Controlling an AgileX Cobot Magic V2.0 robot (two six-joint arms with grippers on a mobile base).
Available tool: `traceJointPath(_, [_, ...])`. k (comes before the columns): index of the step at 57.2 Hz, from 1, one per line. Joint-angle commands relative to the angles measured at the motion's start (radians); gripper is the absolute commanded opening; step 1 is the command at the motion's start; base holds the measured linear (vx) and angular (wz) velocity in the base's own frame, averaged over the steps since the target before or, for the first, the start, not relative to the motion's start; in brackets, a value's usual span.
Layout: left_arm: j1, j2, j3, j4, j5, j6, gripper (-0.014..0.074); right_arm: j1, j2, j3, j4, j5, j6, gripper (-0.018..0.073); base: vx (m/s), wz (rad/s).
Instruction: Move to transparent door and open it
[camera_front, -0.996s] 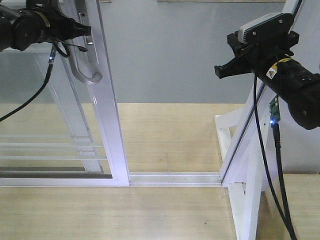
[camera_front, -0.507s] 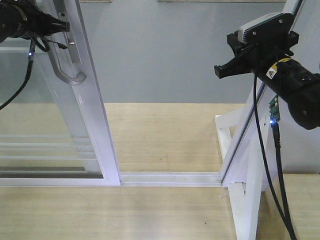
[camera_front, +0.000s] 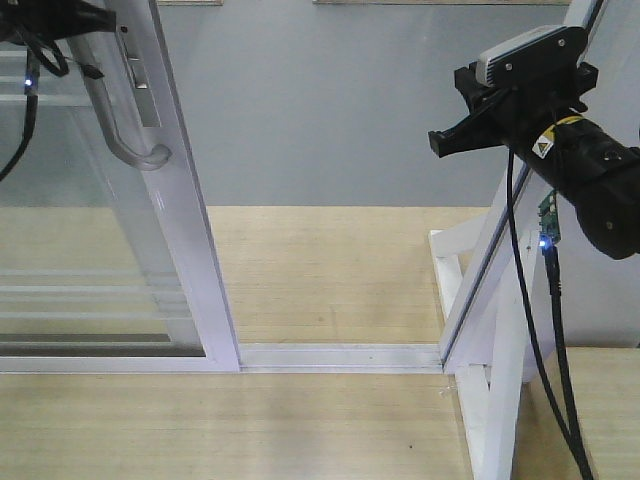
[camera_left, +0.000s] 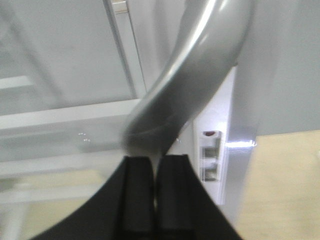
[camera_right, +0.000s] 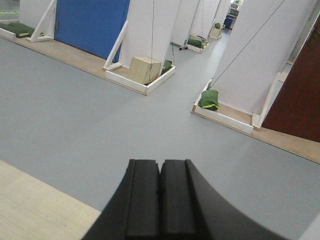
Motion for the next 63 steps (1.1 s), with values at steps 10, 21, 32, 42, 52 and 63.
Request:
traceJointPath(10, [0.073,-0.11,-0.043,0.062,-0.035,-0.007,0.0,-0.005,-0.044,-0.025,0.009,-0.08,0.0,-0.0006,0.0,0.0])
traceJointPath(21, [0.072,-0.192,-0.038,0.007,-0.01,0.005,0.0,-0.004,-0.062,-0.025,0.006,-0.057,0.042,-0.0006,0.0,0.0])
traceJointPath(32, [0.071,-0.32,0.121,-0.11,-0.051,0.138,0.0,-0.004,-0.182,-0.025,0.002,0.083,0.073,-0.0006,0.0,0.0])
traceJointPath(42, [0.071,-0.488,0.421,-0.2,-0.222,0.18,0.0,-0.004,-0.366,-0.025,0.003,0.332,0.082,-0.0006,0.0,0.0])
traceJointPath(52, [0.071,-0.689,0.719,-0.21,-0.364,0.178,0.0,-0.004,-0.553,-0.009,0.002,0.51,0.082,-0.0006,0.0,0.0])
traceJointPath(63, [0.071,-0.911,0.964,-0.255,-0.406,0.173,0.0,-0.004,-0.797,0.197,0.003,0.515,0.089,-0.0006,0.0,0.0])
